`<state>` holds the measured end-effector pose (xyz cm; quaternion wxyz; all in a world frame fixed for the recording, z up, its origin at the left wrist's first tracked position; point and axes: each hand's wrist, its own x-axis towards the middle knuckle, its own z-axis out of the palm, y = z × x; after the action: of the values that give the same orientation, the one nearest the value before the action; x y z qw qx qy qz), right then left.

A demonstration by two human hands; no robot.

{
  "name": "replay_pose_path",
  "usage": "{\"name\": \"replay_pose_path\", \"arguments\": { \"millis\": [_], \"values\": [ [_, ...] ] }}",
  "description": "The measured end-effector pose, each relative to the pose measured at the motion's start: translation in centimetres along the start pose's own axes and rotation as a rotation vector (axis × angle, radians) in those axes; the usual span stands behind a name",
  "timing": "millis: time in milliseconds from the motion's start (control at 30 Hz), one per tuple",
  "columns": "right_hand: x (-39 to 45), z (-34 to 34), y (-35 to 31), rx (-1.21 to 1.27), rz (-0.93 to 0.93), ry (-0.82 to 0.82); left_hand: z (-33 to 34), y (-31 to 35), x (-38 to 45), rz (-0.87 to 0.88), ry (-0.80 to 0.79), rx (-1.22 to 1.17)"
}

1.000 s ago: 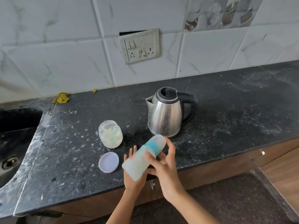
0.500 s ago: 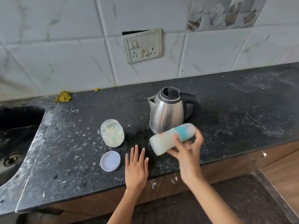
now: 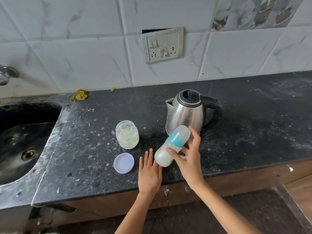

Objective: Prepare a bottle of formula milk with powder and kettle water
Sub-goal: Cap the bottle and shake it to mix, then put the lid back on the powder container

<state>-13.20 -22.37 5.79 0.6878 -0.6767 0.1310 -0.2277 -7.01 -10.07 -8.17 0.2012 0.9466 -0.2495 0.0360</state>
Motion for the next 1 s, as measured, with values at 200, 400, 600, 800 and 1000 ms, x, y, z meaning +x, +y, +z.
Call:
{"name": "replay_pose_path", "arguments": {
  "millis": [200,400,600,800,1000],
  "values": [
    [2.7,0.8,4.0,-0.391,-0.108,0.014,-0.2,0.3,0.1,-0.028,-0.031,0.07],
    [3.4,1.9,7.1,-0.441,-0.102,0.05,-1.4,0.3,0.4,-0.041,-0.059,-0.026],
    [5.0,3.5,8.2,-0.46,-0.107,0.027,-4.3,-0.9,0.2,-0.164,0.105,-0.217],
    [7.0,5.5,8.0,-0.51,-0.107,0.0,-6.6,-2.1,0.1,-0.248,0.174,-0.232],
    [2.3,4.1,8.6,-0.429,-0.094,0.064,-7.8,-4.7,-0.1,-0.372,0.073,-0.02]
  ]
}}
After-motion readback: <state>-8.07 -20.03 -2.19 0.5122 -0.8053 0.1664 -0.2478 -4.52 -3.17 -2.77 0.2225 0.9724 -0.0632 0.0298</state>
